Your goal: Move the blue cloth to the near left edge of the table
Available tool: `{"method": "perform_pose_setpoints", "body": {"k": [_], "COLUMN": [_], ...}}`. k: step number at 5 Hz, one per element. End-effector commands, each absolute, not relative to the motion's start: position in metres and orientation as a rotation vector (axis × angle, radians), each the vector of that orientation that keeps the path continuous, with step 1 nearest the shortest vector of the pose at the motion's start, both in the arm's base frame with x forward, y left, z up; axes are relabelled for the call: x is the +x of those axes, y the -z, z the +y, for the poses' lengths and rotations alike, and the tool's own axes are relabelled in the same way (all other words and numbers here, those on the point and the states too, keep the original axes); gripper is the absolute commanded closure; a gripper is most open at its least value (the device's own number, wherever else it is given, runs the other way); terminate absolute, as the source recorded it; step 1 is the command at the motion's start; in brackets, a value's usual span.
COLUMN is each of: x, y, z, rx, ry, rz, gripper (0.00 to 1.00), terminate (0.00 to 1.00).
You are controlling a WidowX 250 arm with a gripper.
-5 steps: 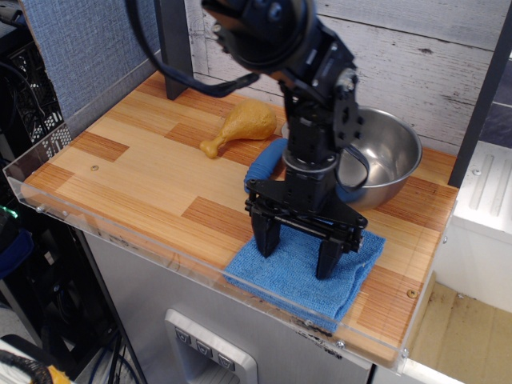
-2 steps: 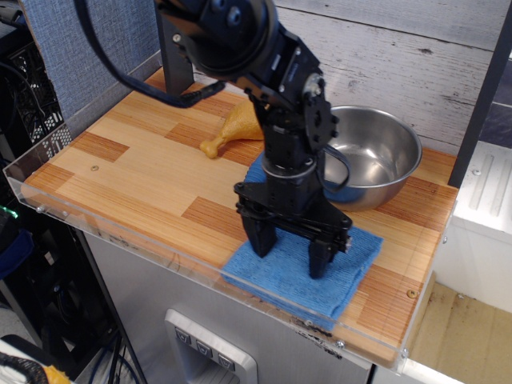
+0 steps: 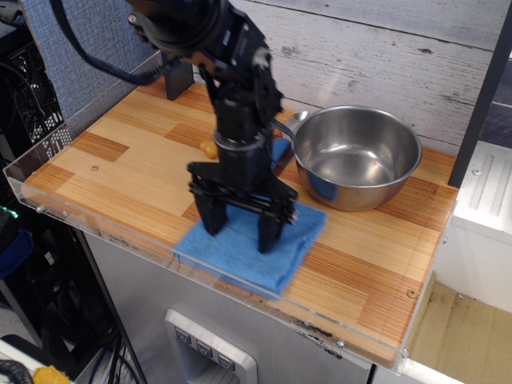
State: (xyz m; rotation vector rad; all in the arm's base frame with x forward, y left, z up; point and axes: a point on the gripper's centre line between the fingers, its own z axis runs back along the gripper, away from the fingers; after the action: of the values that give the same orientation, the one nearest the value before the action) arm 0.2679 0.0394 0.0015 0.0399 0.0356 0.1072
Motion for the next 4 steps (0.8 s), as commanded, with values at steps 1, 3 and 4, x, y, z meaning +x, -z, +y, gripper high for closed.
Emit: {"method": "perform_pose_setpoints", "body": {"k": [1,3,4], "x": [0.260,0.257,0.253], "y": [0.019,0.025,0.021], "z": [0.113,0.175,0.200], "rx": [0.058,0.080,0.094], "ry": [-0.182,-0.208,-0.227], "rz": [0.130,0.169,0.169], "gripper": [0.00,0.00,0.00], "terminate": [0.00,0.00,0.00]}}
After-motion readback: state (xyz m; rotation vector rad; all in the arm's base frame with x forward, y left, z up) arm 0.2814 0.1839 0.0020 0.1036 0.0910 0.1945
